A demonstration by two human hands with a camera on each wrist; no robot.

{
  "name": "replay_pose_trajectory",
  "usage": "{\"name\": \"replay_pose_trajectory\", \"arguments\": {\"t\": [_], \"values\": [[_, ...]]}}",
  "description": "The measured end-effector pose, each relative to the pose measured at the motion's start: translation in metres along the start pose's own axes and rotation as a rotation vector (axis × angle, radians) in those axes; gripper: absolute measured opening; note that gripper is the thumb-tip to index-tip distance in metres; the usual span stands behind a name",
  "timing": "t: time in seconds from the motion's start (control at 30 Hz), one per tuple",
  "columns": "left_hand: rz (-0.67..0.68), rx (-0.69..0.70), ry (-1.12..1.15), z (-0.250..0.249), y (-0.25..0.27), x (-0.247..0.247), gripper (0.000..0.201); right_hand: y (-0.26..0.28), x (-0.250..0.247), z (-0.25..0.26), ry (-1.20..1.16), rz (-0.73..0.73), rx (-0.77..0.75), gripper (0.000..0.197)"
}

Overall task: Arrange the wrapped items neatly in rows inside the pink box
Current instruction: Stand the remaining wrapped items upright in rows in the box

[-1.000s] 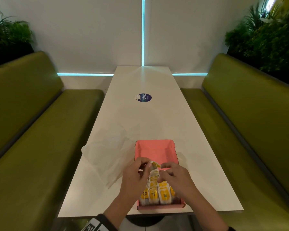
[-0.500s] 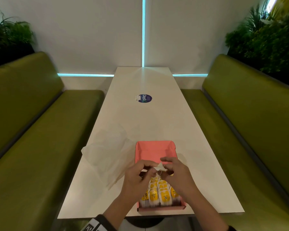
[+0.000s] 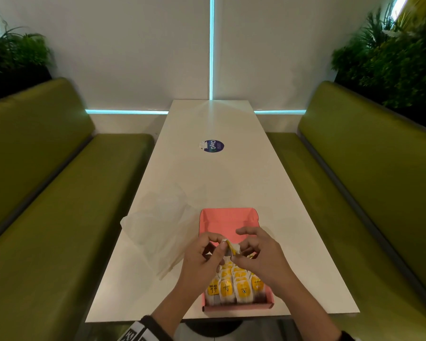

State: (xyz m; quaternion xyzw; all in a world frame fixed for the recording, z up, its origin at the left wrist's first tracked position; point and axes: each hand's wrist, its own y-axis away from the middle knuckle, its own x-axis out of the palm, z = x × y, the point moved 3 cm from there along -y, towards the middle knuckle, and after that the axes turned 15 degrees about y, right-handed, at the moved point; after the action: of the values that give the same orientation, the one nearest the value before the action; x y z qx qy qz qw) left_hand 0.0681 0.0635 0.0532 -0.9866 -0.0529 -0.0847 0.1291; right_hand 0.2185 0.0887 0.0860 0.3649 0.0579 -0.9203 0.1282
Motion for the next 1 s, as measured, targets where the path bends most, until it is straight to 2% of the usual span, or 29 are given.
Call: {"name": "replay_pose_trajectory", "arguments": {"t": [0.17,0.3,0.37,0.57,0.73,1.0], "values": [[-0.001,0.009,0.000,-0.001,0.000,0.000,0.016,0.002,0.001,0.001,-0.058,-0.038,0.005,0.024],[0.000,-0.011,-0.003,-0.001,0.000,0.000,0.005,0.004,0.003,0.002,-0.111,-0.057,-0.007,0.021],[0.000,-0.018,0.001,0.000,0.000,-0.001,0.006,0.004,0.003,0.003,-0.125,-0.057,-0.032,0.023],[0.072,-0.003,0.029,-0.006,0.001,0.001,0.014,0.003,0.007,0.001,0.017,0.024,-0.158,0.016],[0.072,0.024,0.005,-0.008,0.002,0.001,0.026,0.003,0.008,0.000,-0.004,-0.015,-0.172,0.024],[0.033,-0.041,0.027,-0.010,0.004,0.007,0.010,0.004,0.008,-0.001,-0.114,-0.046,-0.203,0.037]]}}
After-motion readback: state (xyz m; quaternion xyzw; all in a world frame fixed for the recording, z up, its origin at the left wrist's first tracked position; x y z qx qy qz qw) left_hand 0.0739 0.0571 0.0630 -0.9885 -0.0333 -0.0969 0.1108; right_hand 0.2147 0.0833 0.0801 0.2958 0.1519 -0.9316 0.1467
